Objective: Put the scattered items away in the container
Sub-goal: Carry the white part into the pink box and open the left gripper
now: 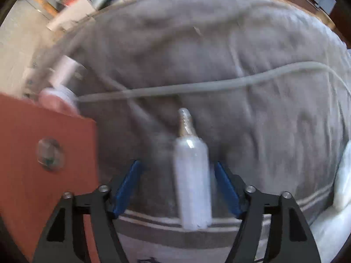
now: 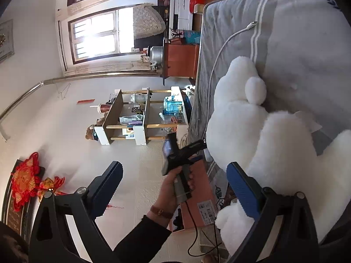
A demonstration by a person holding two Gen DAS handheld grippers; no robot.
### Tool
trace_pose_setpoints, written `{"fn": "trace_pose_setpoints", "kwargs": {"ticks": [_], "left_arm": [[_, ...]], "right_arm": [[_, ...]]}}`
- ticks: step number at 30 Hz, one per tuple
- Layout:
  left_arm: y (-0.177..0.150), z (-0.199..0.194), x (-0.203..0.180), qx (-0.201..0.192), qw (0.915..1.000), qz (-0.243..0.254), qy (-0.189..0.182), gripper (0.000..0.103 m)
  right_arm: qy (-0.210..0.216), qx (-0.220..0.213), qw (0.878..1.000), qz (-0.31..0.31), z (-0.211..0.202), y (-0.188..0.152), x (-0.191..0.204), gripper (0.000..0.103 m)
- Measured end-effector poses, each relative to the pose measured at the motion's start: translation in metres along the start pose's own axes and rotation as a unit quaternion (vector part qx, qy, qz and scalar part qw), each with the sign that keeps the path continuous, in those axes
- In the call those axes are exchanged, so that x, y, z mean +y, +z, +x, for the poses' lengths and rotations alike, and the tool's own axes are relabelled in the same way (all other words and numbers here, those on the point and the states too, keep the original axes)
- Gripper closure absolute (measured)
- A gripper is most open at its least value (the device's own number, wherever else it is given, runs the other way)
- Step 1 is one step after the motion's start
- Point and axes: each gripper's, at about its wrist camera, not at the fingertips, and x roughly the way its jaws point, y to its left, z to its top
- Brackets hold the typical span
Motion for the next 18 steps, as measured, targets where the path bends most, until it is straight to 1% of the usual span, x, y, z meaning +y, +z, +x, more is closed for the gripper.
{"fn": "trace_pose_setpoints", "kwargs": {"ticks": [1, 2, 3, 6, 9, 10, 11, 12, 15, 16, 18], "left_arm": [[-0.002, -0.003, 0.001, -0.005, 0.9998, -0.002, -0.021, 0.080], [-0.002, -0.006, 0.001, 0.000, 0.9997, 0.000, -0.025, 0.080], [-0.001, -0.012, 0.000, 0.002, 0.9998, 0.007, -0.020, 0.080], [-0.004, -0.045, 0.004, -0.001, 0.9991, 0.027, -0.032, 0.080], [-0.014, -0.105, 0.019, -0.029, 0.9974, 0.047, -0.045, 0.080], [-0.020, -0.132, 0.030, -0.042, 0.9965, 0.053, -0.048, 0.080], [-0.027, -0.157, 0.042, -0.059, 0.9956, 0.058, -0.044, 0.080], [-0.036, -0.185, 0.060, -0.080, 0.9942, 0.064, -0.032, 0.080], [-0.061, -0.242, 0.107, -0.111, 0.9920, 0.060, 0.007, 0.080], [-0.069, -0.259, 0.127, -0.119, 0.9911, 0.053, 0.026, 0.080], [-0.075, -0.279, 0.165, -0.137, 0.9873, 0.046, 0.067, 0.079]], "right_arm": [[0.001, -0.001, 1.000, 0.001, 0.000, 0.000, -0.001, 0.007], [0.001, -0.002, 1.000, 0.001, 0.000, 0.000, -0.001, 0.007], [0.002, -0.002, 1.000, 0.001, 0.000, 0.000, -0.001, 0.007], [0.003, 0.002, 1.000, 0.001, 0.000, 0.000, -0.001, 0.007], [0.008, 0.002, 1.000, 0.006, -0.001, 0.000, -0.002, 0.007], [0.010, 0.000, 1.000, 0.009, -0.002, 0.001, -0.002, 0.007], [0.012, -0.002, 1.000, 0.012, -0.002, 0.001, -0.003, 0.007], [0.013, -0.004, 1.000, 0.015, -0.004, 0.001, -0.004, 0.007], [0.013, -0.009, 1.000, 0.020, -0.006, -0.001, -0.003, 0.007], [0.013, -0.010, 1.000, 0.021, -0.006, -0.002, -0.002, 0.007], [0.011, -0.010, 1.000, 0.021, -0.006, -0.004, 0.001, 0.007]]}}
